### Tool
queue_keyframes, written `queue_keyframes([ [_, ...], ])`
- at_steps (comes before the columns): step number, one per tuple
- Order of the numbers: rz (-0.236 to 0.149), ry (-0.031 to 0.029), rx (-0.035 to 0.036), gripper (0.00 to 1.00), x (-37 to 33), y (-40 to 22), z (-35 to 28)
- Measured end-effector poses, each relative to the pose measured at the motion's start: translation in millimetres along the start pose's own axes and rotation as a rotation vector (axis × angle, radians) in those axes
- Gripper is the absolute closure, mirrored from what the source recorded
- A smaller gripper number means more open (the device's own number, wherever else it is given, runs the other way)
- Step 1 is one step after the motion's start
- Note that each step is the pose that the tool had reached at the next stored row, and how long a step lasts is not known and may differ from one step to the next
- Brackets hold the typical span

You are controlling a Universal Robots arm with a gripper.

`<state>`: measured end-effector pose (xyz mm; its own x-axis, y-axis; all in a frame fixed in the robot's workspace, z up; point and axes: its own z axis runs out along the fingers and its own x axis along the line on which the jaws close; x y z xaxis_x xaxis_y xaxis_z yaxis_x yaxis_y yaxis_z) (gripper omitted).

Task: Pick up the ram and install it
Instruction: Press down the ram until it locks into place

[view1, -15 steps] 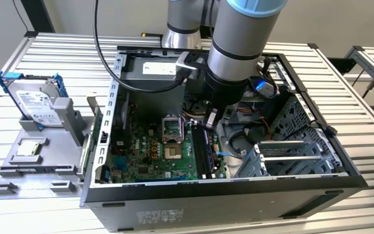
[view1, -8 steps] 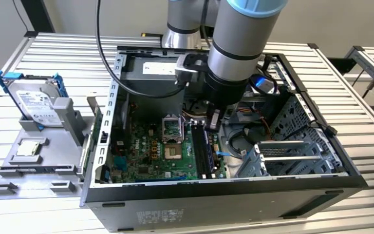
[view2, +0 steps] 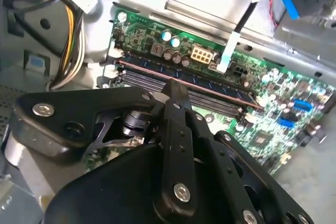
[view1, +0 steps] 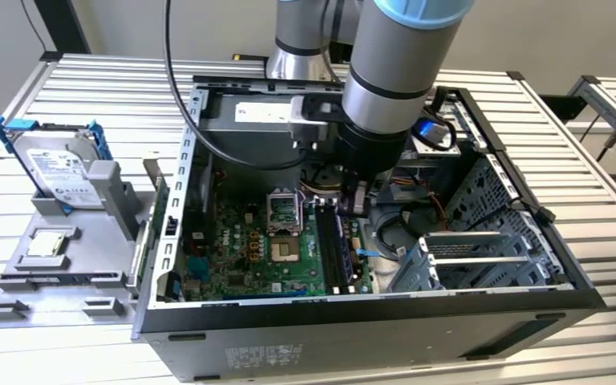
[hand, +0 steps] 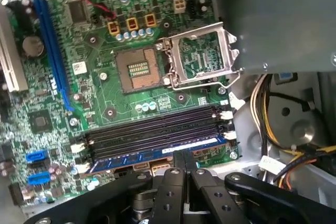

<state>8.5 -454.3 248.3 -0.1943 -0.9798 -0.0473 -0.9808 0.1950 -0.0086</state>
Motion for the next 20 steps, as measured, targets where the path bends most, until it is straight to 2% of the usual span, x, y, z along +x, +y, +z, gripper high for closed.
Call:
queue_keyframes([
  [8,-0.145,-0.0014,-0.0037,1.0,0.0,0.0,0.1],
  [11,-0.179,0.0011,-0.005,1.0,0.0,0.0,0.3],
  [17,-0.188,0.0025,-0.0052,1.0,1.2,-0.5,1.0],
  [20,-0.188,0.0062,-0.0048,1.0,1.4,-0.7,4.8],
])
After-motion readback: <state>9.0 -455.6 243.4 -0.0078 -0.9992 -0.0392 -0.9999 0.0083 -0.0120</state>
